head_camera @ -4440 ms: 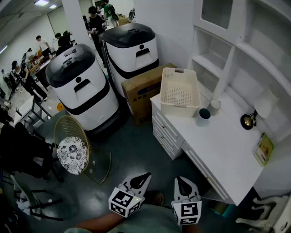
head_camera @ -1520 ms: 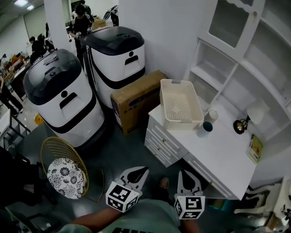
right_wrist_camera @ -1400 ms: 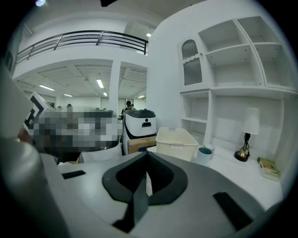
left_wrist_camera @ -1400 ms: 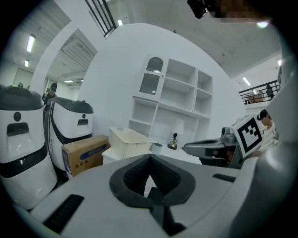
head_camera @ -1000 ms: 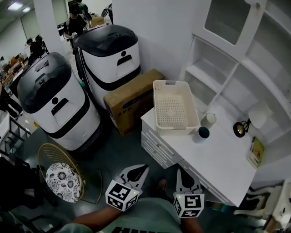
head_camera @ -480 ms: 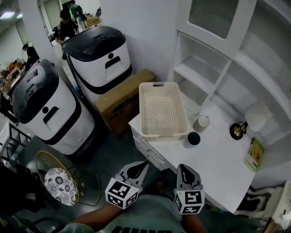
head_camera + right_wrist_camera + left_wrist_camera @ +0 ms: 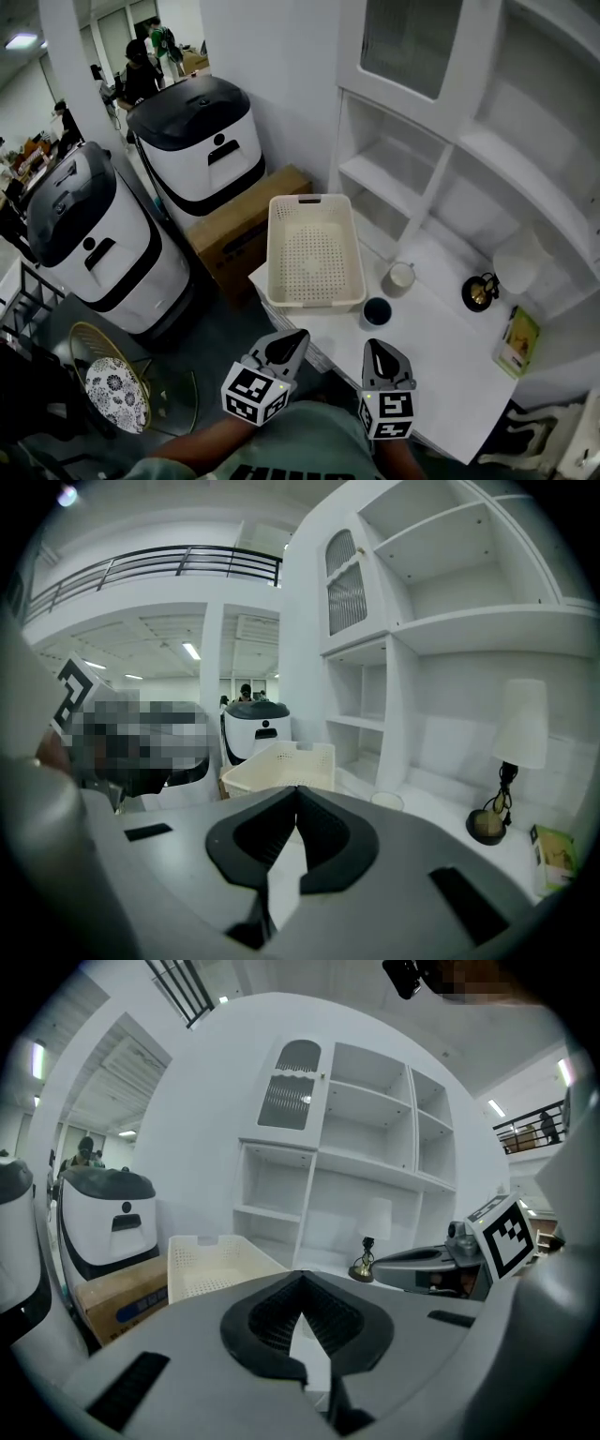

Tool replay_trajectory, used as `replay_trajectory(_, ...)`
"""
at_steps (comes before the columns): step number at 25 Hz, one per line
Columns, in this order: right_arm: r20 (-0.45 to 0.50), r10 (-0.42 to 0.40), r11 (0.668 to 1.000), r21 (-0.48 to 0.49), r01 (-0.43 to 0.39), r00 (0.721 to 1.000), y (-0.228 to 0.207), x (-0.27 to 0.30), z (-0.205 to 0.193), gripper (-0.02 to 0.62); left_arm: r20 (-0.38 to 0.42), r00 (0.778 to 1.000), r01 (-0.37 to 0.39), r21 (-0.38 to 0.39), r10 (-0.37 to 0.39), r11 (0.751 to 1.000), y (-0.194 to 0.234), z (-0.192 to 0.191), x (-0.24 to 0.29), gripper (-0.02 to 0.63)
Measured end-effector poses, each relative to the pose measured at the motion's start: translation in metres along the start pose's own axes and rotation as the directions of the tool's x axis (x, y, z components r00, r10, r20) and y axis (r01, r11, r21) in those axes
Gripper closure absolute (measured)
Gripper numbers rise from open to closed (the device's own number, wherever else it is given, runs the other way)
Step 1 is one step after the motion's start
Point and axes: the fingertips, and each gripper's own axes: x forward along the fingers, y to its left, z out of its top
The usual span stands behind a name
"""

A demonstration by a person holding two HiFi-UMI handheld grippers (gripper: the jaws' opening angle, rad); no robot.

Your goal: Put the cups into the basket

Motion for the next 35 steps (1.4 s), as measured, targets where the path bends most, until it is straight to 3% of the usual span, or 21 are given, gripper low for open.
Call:
replay_trajectory(9,-0.028,0.006,1.000,0.017,-0.006,1.000,-0.042,0.009,-0.022,0.581,-0.051,0.999,-0.003,0.028,0.004,1.000,-0.022,-0.010,0.045,0.603)
replay_trajectory(15,-0.061,0.018,0.999,0.049,-0.015,0.998,-0.047,0.010,-0.038,0.581,-0.092,0.996,0.006,0.033,-0.003,0.999,-0.029,-0.024,0.056,0.603)
replay_trajectory(27,-0.126,0.036,0.999,0.024,-0.033,0.991,-0.050,0.030,-0.053,0.577,-0.161,0.983,0.103,0.065,-0.091,0.993,-0.038,-0.044,0.098,0.603)
replay_trajectory(29,-0.137,0.036,0.999,0.020,-0.033,0.990,-0.053,0.035,-0.055,0.543,-0.172,0.980,0.114,0.070,-0.101,0.991,-0.037,-0.047,0.106,0.603)
replay_trajectory(35,-0.153,0.028,1.000,0.005,-0.027,0.988,-0.066,0.057,-0.062,0.357,-0.212,0.970,0.146,0.106,-0.121,0.984,-0.031,-0.061,0.129,0.603)
